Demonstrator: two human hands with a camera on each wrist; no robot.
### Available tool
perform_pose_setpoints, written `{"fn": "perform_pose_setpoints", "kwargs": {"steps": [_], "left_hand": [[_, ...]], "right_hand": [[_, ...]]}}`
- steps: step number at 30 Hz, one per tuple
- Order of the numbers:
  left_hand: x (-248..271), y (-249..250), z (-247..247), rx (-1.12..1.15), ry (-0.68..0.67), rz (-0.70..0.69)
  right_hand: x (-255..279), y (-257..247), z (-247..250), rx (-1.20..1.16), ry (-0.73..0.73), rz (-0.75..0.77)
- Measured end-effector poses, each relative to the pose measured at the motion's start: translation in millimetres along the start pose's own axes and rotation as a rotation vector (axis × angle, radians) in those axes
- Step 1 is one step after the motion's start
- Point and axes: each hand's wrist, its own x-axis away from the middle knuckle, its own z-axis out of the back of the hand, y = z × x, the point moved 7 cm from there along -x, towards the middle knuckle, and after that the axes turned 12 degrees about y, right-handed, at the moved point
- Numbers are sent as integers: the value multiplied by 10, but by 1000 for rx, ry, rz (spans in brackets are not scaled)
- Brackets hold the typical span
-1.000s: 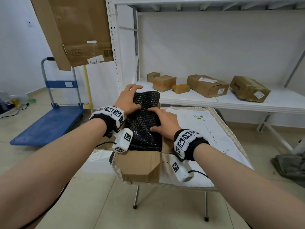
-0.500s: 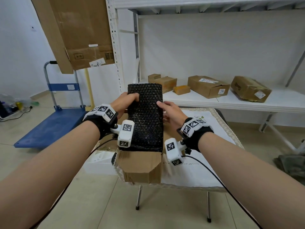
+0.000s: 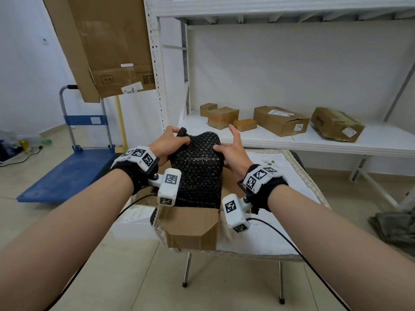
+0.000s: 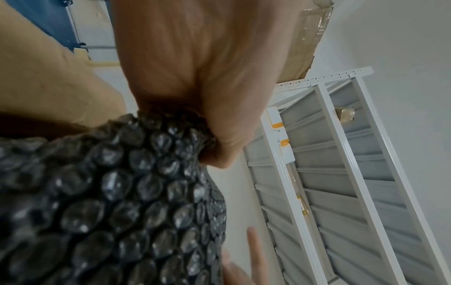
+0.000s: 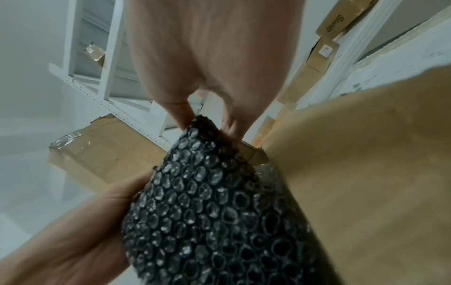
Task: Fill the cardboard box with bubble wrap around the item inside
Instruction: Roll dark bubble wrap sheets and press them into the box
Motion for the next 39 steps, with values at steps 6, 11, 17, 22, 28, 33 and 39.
{"fn": "perform_pose_setpoints", "kwargs": {"steps": [6, 11, 17, 22, 28, 33, 39], "left_hand": [[56, 56, -63, -213, -128, -145], [109, 33, -95, -414, -233, -158], [50, -111, -79, -595, -386, -107], [50, -170, -39, -671, -535, -120], [-29, -231, 21, -604, -502, -74], [-262, -318, 15, -632, -275, -30], [-468, -288, -40, -756, -46, -276]], "right_hand": [[156, -226, -128, 161, -134, 325], [260, -263, -167, 247, -137, 439], [290, -133, -95, 293, -170, 402], [299, 65, -83, 489, -346, 251], [55, 145, -97, 620, -284, 187], [-112, 60, -125, 590, -120, 234], [-158, -47, -249, 845, 32, 498]]}}
